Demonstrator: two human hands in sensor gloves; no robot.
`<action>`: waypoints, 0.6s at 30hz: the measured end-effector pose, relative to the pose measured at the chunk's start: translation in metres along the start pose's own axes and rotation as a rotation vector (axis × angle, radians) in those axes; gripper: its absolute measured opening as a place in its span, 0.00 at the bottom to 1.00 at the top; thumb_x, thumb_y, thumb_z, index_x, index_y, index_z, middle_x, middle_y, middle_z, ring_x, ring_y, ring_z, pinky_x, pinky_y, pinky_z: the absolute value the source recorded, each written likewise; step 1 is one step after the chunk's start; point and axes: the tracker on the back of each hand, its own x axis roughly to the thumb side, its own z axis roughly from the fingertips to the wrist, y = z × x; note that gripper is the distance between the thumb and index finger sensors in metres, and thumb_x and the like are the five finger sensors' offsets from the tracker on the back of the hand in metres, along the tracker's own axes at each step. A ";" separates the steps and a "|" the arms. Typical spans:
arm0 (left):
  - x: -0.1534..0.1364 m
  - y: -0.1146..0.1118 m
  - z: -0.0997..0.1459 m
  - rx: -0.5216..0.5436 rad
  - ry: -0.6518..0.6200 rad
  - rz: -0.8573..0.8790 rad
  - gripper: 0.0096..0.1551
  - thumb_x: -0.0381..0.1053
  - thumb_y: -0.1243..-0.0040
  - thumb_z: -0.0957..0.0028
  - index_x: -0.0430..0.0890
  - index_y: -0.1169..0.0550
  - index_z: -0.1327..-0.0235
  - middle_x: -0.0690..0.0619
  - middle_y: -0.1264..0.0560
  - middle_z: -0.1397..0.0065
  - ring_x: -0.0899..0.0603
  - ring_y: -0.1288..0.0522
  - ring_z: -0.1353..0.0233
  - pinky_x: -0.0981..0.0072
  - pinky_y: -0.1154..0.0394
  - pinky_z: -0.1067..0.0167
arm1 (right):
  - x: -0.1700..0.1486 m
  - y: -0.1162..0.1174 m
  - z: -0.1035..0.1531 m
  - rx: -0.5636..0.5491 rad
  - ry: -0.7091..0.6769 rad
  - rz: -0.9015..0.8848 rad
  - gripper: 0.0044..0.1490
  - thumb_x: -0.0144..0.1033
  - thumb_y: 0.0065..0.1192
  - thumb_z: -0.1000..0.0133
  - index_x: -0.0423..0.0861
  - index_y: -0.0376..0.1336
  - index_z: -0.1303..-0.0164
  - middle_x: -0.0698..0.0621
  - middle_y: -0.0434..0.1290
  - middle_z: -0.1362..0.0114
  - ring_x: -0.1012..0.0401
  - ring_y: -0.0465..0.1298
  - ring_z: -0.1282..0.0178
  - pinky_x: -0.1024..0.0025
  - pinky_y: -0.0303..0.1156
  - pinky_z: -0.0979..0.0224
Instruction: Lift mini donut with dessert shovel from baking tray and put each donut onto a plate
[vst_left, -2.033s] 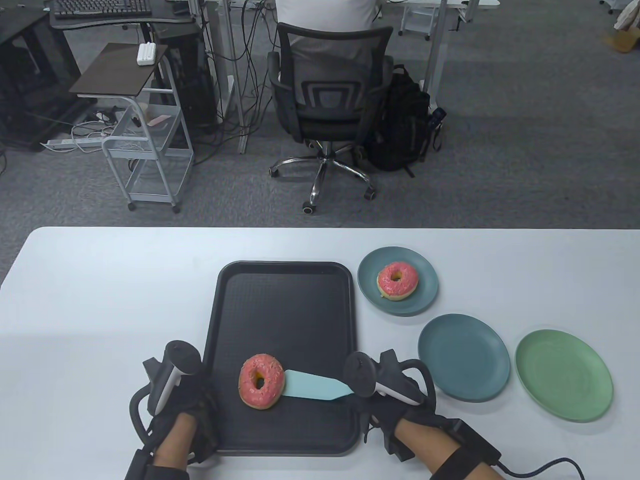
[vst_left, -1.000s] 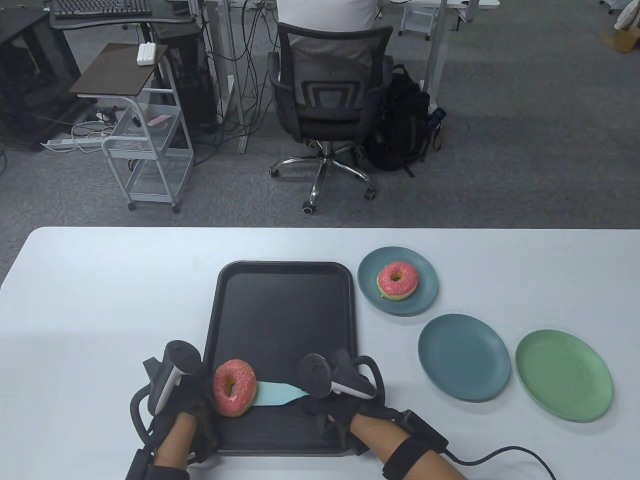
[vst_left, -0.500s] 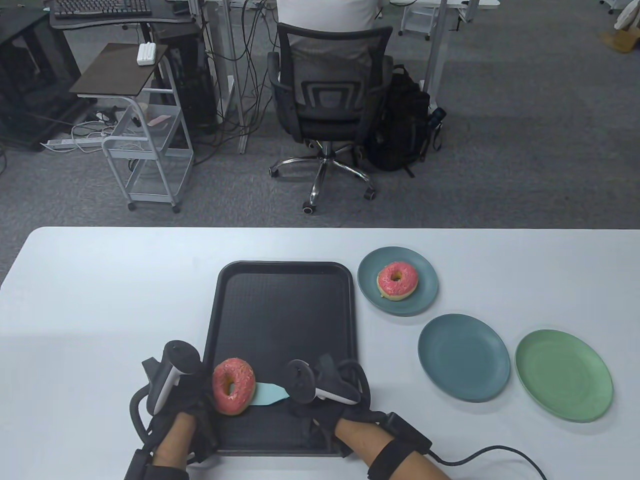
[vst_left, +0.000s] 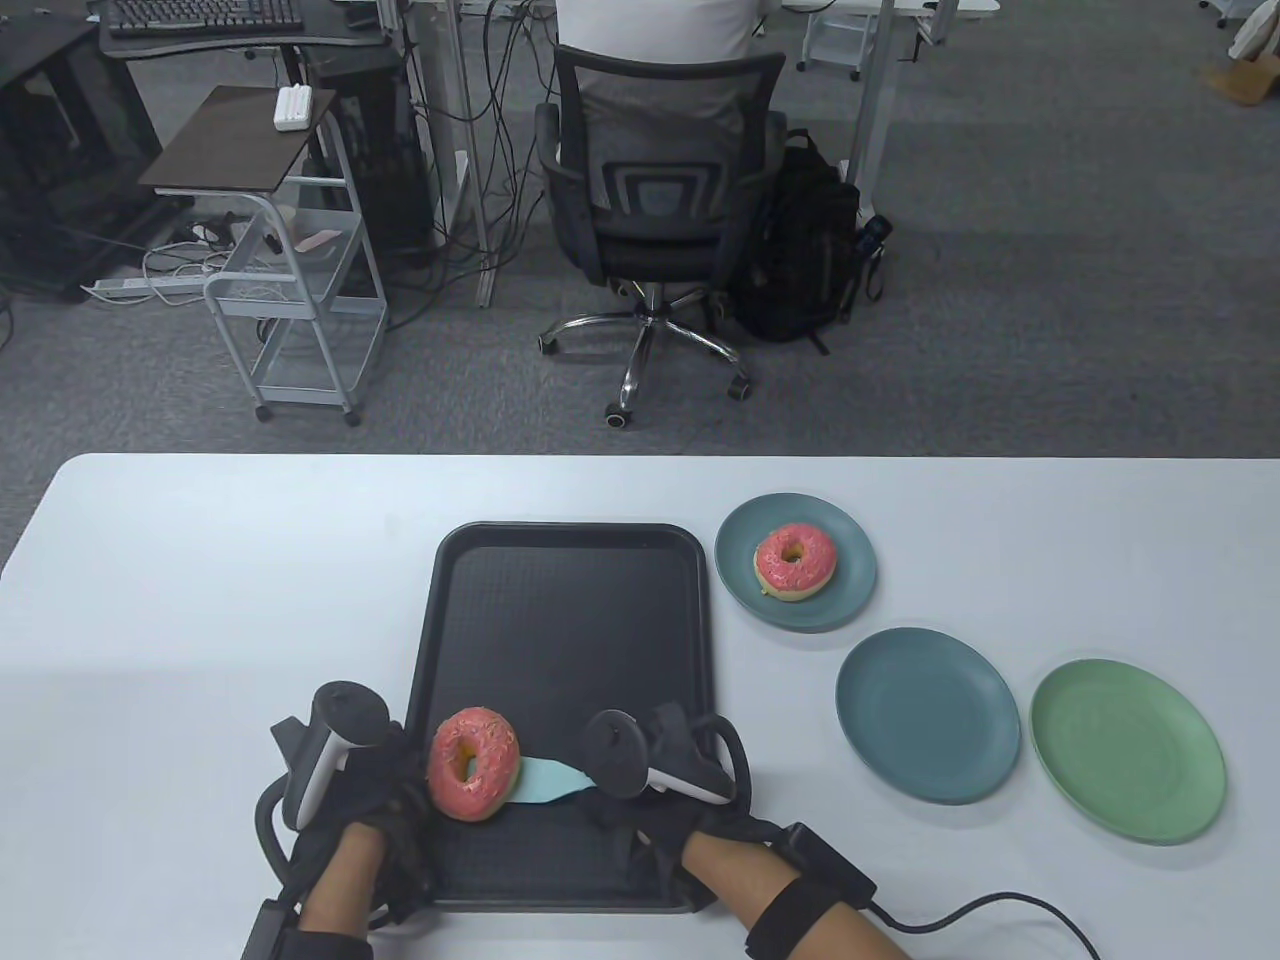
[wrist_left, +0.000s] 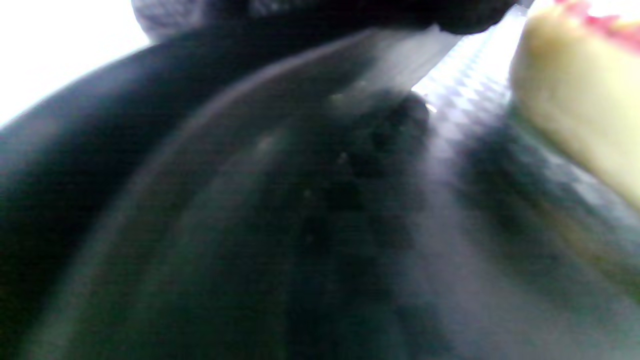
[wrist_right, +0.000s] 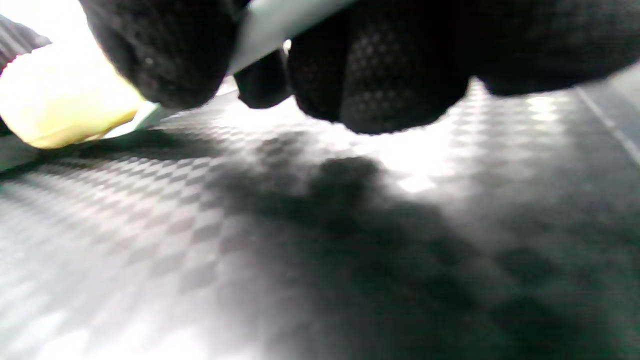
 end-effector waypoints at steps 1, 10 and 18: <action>0.000 0.000 0.000 -0.002 0.000 0.002 0.33 0.57 0.42 0.51 0.56 0.36 0.32 0.55 0.28 0.41 0.50 0.20 0.54 0.57 0.21 0.51 | -0.001 -0.001 0.000 -0.002 0.003 0.001 0.35 0.50 0.70 0.51 0.49 0.67 0.34 0.41 0.81 0.48 0.51 0.82 0.63 0.58 0.84 0.64; -0.001 0.000 0.000 0.000 0.001 0.005 0.33 0.58 0.42 0.51 0.56 0.36 0.32 0.55 0.28 0.42 0.50 0.20 0.54 0.57 0.21 0.51 | -0.022 -0.018 0.009 -0.052 0.057 -0.017 0.35 0.50 0.70 0.51 0.50 0.67 0.34 0.41 0.81 0.49 0.51 0.82 0.63 0.59 0.85 0.65; -0.002 0.001 -0.001 -0.009 -0.002 0.017 0.33 0.58 0.42 0.51 0.56 0.36 0.32 0.55 0.28 0.42 0.50 0.20 0.54 0.57 0.21 0.52 | -0.052 -0.046 0.030 -0.127 0.140 -0.045 0.35 0.50 0.70 0.51 0.49 0.67 0.34 0.41 0.81 0.49 0.51 0.82 0.64 0.59 0.85 0.65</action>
